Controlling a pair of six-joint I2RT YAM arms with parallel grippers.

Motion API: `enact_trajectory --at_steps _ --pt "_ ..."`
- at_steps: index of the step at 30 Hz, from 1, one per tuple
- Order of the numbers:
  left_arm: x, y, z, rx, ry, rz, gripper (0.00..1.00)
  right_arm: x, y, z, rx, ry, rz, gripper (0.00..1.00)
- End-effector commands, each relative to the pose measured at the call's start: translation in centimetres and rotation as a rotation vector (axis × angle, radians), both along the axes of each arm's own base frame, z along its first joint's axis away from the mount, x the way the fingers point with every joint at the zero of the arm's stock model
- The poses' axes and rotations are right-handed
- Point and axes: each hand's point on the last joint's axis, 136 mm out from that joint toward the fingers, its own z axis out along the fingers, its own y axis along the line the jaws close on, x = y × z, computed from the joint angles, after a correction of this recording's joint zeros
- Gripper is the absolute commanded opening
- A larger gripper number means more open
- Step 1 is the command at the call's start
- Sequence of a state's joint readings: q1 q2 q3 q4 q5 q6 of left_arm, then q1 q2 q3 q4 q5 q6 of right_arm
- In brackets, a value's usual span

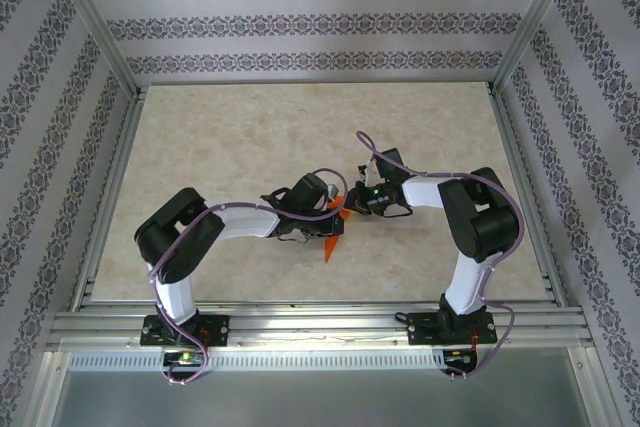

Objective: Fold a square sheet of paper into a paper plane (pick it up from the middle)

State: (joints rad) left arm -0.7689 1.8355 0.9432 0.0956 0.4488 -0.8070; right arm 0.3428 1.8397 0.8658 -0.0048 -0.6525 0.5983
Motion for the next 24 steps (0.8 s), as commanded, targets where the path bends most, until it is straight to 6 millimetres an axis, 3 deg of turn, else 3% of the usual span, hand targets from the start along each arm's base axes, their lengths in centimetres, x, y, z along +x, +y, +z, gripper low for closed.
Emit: enact_trajectory --at_steps 1,12,20,24 --pt "0.4 1.4 -1.6 0.089 0.002 -0.001 0.00 -0.9 -0.9 -1.7 -0.054 0.035 -0.008 0.08" --pt "-4.3 5.2 -6.5 0.182 0.136 -0.022 0.00 1.4 -2.5 -1.9 -0.133 -0.033 -0.050 0.08" --pt "-5.3 5.9 -6.9 0.183 0.148 -0.026 0.00 4.9 -4.6 -0.7 -0.136 -0.085 -0.123 0.08" --pt "-5.2 5.7 -6.9 0.175 0.150 -0.027 0.00 5.6 -5.1 0.0 -0.131 -0.088 -0.144 0.08"
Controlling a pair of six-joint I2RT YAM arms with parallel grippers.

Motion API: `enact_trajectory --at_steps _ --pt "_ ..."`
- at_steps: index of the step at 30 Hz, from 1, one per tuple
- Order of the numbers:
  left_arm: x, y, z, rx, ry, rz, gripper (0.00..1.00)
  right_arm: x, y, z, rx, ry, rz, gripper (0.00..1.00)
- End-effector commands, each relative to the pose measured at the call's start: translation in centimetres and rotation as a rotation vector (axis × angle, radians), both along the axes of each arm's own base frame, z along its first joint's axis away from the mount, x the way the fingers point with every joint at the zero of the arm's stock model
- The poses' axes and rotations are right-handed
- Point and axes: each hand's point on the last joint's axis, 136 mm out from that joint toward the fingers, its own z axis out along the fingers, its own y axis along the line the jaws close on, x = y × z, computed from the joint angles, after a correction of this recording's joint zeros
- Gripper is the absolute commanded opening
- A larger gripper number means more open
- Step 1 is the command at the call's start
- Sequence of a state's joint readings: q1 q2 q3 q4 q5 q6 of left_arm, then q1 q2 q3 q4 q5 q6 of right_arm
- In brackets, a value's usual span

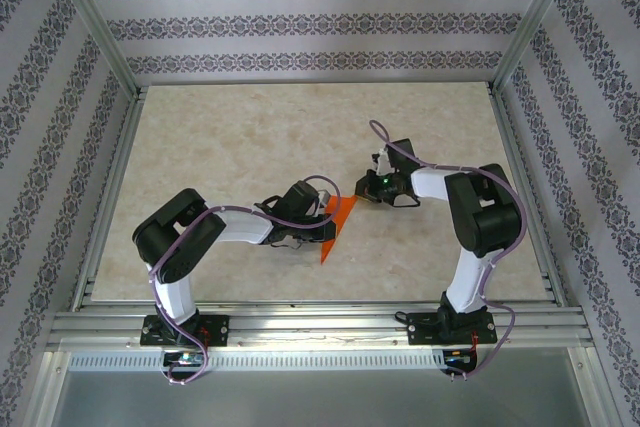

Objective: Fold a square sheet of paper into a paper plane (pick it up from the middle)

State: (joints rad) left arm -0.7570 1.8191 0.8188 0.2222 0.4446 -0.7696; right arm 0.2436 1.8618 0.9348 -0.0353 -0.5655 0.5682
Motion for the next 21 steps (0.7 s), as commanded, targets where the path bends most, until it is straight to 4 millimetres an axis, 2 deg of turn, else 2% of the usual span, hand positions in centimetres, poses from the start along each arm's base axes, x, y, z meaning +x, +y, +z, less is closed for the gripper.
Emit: enact_trajectory --at_steps 1,6,8,10,16,21 --pt "-4.2 3.9 -5.1 0.176 0.187 -0.011 0.00 1.2 -1.0 0.4 -0.054 -0.039 -0.022 0.09" --pt "-4.1 3.8 -4.9 0.171 0.183 -0.012 0.00 0.6 -0.9 4.6 -0.106 -0.139 -0.017 0.10" --pt "-4.0 3.7 -4.8 0.165 0.182 -0.010 0.00 -0.3 -0.6 5.6 -0.104 -0.173 -0.008 0.10" --pt "-3.9 3.6 -4.8 0.160 0.179 -0.007 0.00 -1.6 0.7 6.1 -0.052 -0.171 0.019 0.10" --pt "-3.7 3.4 -4.5 0.151 0.177 -0.002 0.00 -5.7 4.8 4.1 0.044 -0.073 0.107 0.08" --pt "-3.7 3.3 -4.3 0.142 0.173 -0.002 0.00 -7.0 5.7 1.6 0.032 -0.009 0.133 0.07"
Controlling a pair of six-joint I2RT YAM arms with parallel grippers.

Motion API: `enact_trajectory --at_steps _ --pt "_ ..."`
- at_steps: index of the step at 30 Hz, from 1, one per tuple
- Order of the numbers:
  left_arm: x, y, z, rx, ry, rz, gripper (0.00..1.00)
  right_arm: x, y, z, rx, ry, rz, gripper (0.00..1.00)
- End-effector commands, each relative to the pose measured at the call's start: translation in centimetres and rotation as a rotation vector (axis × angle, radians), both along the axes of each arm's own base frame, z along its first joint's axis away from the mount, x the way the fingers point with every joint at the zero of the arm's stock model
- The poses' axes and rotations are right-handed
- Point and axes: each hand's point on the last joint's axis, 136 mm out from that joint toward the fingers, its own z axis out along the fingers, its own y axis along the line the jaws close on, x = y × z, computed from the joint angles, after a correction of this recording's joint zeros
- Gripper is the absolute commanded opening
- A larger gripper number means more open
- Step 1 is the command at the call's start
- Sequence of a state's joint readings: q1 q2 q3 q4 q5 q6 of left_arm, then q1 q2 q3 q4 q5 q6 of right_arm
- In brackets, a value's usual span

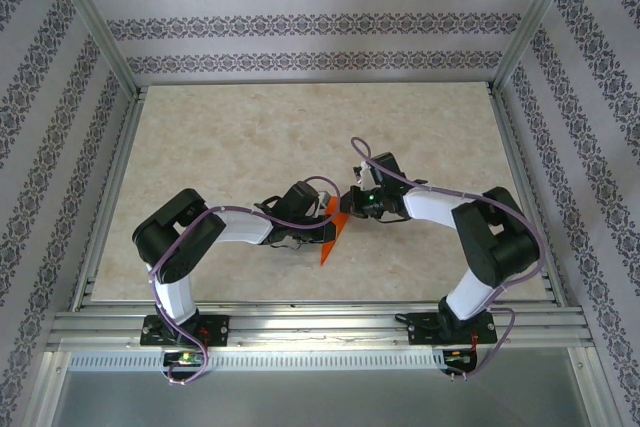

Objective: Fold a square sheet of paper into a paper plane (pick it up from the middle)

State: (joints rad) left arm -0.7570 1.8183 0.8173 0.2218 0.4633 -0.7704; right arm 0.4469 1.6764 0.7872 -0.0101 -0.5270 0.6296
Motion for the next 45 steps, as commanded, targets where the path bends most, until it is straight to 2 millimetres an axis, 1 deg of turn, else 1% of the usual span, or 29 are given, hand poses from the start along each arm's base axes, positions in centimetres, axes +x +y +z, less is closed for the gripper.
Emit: enact_trajectory --at_steps 1,3,5,7,9,12,15,17,19,24,26,28,30,39,45 --pt "-3.4 3.4 -4.4 0.152 0.163 0.007 0.00 -0.2 0.5 -0.9 0.026 0.035 -0.001 0.07" --pt "-3.5 3.4 -4.3 0.149 0.163 0.006 0.00 -0.3 0.2 -2.0 -0.010 0.050 -0.006 0.07" --pt "-3.5 3.3 -4.0 0.140 0.161 0.004 0.00 -0.4 -0.6 -3.1 -0.056 0.072 -0.026 0.06" --pt "-3.4 3.1 -3.1 0.123 0.148 0.003 0.00 -0.6 -1.7 -4.3 -0.099 0.098 -0.051 0.05" --pt "-3.1 2.8 -2.0 0.100 0.122 0.003 0.00 -0.8 -2.4 -5.0 -0.114 0.115 -0.067 0.05" --pt "-2.7 2.3 0.1 0.076 0.080 -0.018 0.00 -1.1 -2.6 -5.3 -0.110 0.125 -0.065 0.05" --pt "-2.8 1.4 2.1 0.040 0.056 -0.048 0.01 -1.2 -2.6 -5.3 -0.117 0.123 -0.058 0.05" --pt "-3.2 0.8 3.0 0.008 0.058 -0.059 0.01 -1.2 -2.6 -5.3 -0.118 0.123 -0.057 0.05" --pt "-3.6 0.3 3.3 -0.034 0.075 -0.066 0.01 -1.2 -2.6 -5.2 -0.117 0.124 -0.056 0.05" --pt "-4.1 -0.9 2.7 -0.095 0.118 -0.077 0.01 -1.2 -2.5 -5.2 -0.120 0.124 -0.055 0.05" --pt "-4.2 -0.6 1.5 -0.066 0.136 -0.063 0.01 -1.2 -2.5 -5.2 -0.120 0.124 -0.053 0.05" --pt "-4.5 0.3 0.2 -0.009 0.154 -0.042 0.01 -1.3 -2.5 -5.2 -0.123 0.125 -0.051 0.05" --pt "-4.9 0.9 -0.6 0.023 0.169 -0.031 0.01 -1.3 -2.7 -5.4 -0.131 0.128 -0.054 0.05" --pt "-8.4 2.5 -1.8 0.026 0.235 -0.035 0.01 -1.4 -3.1 -5.8 -0.159 0.133 -0.051 0.05" --pt "-9.6 3.4 -1.6 0.012 0.257 -0.026 0.03 -1.3 -3.1 -5.9 -0.165 0.134 -0.047 0.05"
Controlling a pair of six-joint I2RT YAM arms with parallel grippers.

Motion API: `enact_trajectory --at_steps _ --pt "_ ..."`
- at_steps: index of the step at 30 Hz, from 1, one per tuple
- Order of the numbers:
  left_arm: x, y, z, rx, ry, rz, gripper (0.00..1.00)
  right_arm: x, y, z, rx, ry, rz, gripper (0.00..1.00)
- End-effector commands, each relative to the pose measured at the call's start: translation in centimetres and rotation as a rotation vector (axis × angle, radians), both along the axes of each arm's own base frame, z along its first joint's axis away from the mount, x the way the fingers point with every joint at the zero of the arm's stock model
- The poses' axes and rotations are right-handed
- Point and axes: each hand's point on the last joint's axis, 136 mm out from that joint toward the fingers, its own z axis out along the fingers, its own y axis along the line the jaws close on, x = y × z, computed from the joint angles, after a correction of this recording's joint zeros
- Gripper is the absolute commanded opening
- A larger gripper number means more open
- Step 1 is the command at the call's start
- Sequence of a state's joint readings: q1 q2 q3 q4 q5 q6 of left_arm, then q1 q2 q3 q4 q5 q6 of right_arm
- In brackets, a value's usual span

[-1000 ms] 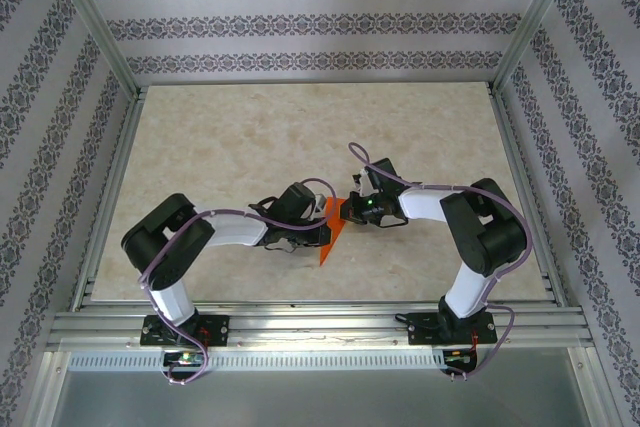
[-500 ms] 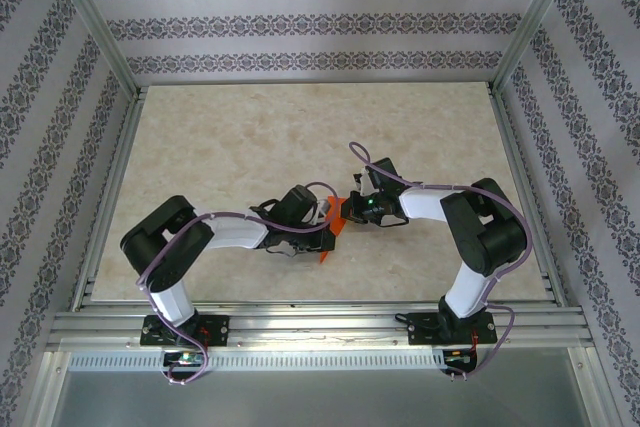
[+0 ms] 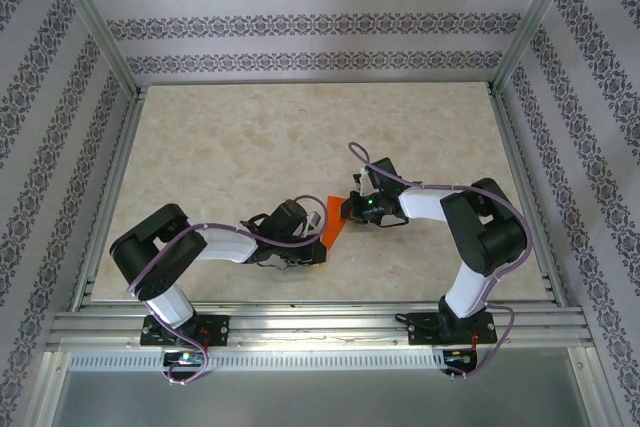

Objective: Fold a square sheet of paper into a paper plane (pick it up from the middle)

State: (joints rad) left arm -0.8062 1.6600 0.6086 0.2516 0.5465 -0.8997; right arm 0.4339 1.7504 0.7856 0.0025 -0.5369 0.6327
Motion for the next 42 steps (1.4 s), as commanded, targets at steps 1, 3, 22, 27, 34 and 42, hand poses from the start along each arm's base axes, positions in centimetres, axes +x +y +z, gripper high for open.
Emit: enact_trajectory --at_steps 1,3,22,27,34,42 --pt "-3.2 1.6 -1.5 0.060 0.105 -0.022 0.03 -1.1 -2.6 -3.5 -0.146 0.074 -0.034 0.05" --pt "-3.5 1.9 -1.3 0.063 0.101 -0.025 0.02 -1.1 -2.5 -3.4 -0.142 0.072 -0.031 0.05" --pt "4.6 -1.6 3.0 -0.007 -0.164 0.058 0.05 -1.2 -1.9 -2.7 -0.098 0.068 -0.028 0.05" --pt "4.2 -0.9 -0.8 0.113 -0.083 0.048 0.04 -1.0 -1.9 -2.6 -0.096 0.067 -0.029 0.05" --pt "2.1 1.3 -3.3 0.169 -0.005 0.072 0.00 0.4 -2.9 -2.0 -0.072 0.041 -0.057 0.06" --pt "0.6 1.4 -3.8 0.146 0.020 0.035 0.00 5.0 -5.8 -0.8 -0.049 -0.017 -0.143 0.07"
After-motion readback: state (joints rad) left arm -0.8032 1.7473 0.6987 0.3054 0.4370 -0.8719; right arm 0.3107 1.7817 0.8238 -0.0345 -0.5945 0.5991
